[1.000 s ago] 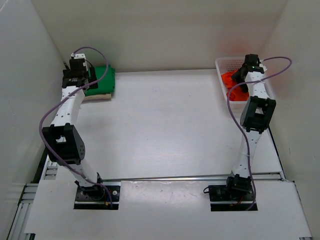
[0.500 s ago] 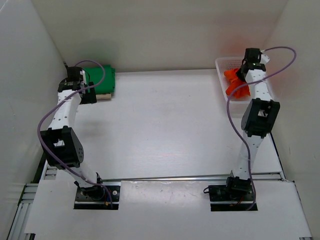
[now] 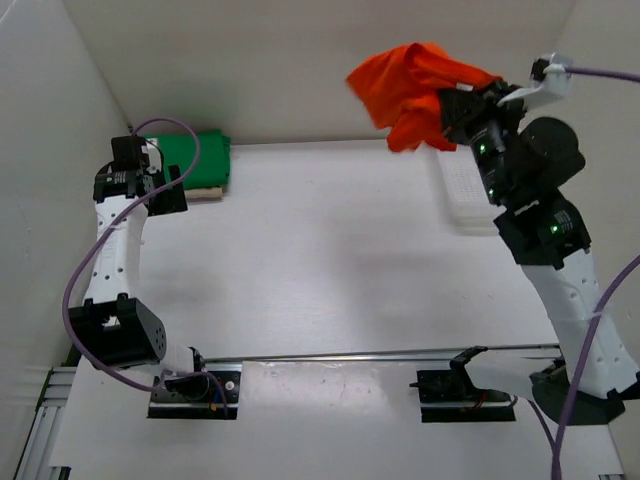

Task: Fold and stack the t-shirts
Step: Grab crumpled tshirt from bin with the right arm, then move the tshirt to the center of the board, then flatten out the tshirt

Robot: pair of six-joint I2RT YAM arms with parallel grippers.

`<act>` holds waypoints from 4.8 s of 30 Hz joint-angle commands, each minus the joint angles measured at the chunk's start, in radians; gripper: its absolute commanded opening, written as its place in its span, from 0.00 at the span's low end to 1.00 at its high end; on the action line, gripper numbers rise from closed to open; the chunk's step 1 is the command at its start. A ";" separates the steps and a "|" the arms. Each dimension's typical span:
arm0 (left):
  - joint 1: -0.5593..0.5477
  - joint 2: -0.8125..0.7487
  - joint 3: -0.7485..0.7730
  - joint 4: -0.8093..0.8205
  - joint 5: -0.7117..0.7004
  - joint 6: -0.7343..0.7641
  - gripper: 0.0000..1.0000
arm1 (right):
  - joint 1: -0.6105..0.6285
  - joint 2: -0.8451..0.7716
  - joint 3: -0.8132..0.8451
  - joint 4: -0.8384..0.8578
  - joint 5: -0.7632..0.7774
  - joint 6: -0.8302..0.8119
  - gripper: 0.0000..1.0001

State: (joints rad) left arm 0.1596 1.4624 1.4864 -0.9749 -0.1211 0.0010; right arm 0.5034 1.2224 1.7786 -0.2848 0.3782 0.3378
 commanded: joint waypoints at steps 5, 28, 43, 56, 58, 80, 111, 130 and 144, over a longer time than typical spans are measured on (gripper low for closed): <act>-0.002 -0.024 0.000 -0.063 0.055 -0.001 0.99 | 0.172 0.111 -0.326 -0.011 -0.016 0.430 0.26; -0.479 0.318 -0.255 0.079 0.118 -0.001 0.99 | 0.055 0.592 -0.430 -0.209 -0.532 0.325 0.72; -0.376 0.282 -0.203 0.090 -0.139 -0.001 0.10 | -0.028 0.714 -0.402 -0.136 -0.688 0.357 0.00; -0.238 0.190 0.449 0.111 -0.296 -0.001 0.11 | -0.292 0.221 -0.686 -0.267 -0.852 0.072 0.00; -0.296 0.268 0.553 0.111 -0.296 -0.001 0.15 | -0.292 0.203 -0.700 -0.267 -0.871 0.072 0.00; -0.359 0.151 -0.141 -0.131 -0.051 -0.001 0.77 | -0.313 0.359 -0.651 -0.240 -0.865 0.214 0.00; -0.273 0.148 -0.387 -0.042 0.055 -0.001 0.10 | -0.371 0.359 -0.732 -0.263 -0.826 0.175 0.00; -0.298 -0.149 -0.417 -0.100 -0.002 -0.001 0.10 | -0.413 0.246 -0.817 -0.363 -0.707 -0.022 0.67; -0.298 -0.159 -0.457 -0.091 -0.022 -0.001 0.10 | 0.033 0.265 -0.917 -0.333 -0.410 0.096 0.77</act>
State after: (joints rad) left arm -0.1356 1.3315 1.0382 -1.0695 -0.1528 0.0002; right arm 0.5262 1.4406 0.8524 -0.6292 -0.0963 0.4026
